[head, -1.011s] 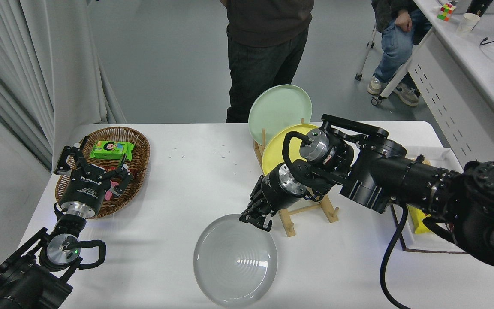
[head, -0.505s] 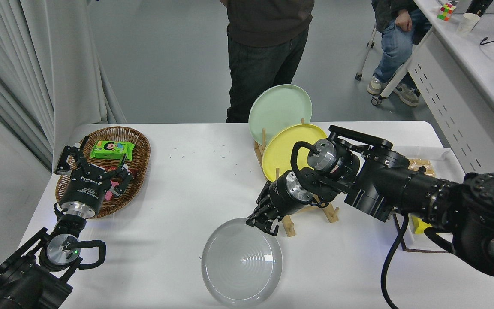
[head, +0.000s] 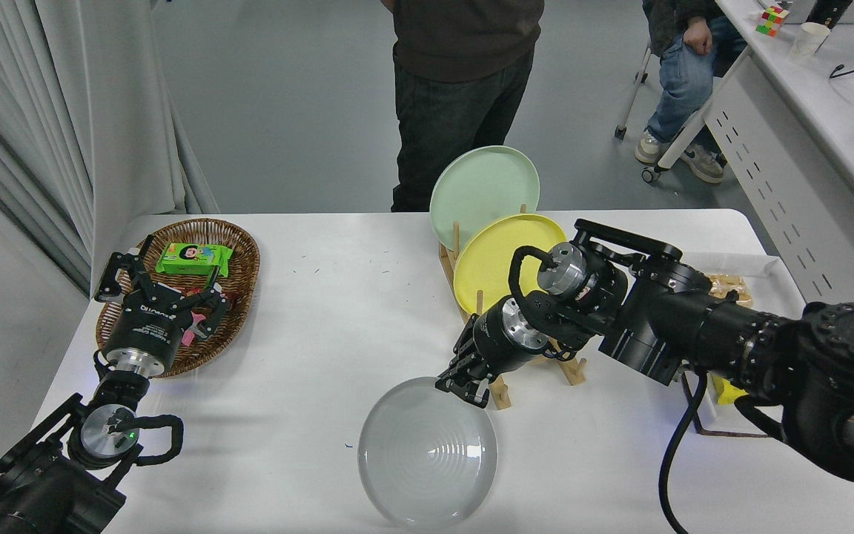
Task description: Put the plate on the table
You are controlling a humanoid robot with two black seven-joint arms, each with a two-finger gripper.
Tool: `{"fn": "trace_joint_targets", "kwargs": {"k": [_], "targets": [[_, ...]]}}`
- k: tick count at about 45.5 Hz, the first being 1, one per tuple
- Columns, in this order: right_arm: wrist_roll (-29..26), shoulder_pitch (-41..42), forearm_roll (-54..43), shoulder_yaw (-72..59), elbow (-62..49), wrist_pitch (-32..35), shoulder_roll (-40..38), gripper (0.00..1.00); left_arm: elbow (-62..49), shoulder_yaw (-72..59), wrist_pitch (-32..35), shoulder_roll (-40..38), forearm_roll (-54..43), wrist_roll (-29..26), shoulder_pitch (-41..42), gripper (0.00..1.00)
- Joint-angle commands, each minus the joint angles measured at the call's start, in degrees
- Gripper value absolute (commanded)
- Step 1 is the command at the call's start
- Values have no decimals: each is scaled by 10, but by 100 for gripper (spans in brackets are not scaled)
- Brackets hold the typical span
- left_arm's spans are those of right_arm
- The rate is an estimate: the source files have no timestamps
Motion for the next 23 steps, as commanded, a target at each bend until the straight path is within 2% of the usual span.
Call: {"fn": "trace_joint_targets", "kwargs": {"k": [1, 23], "targets": [[-23, 0, 3, 19, -3, -14, 0, 0, 0, 1, 0, 0, 0, 1, 0, 98], [-41, 14, -5, 20, -42, -28, 0, 0, 0, 0, 0, 0, 0, 0, 0, 98]]}}
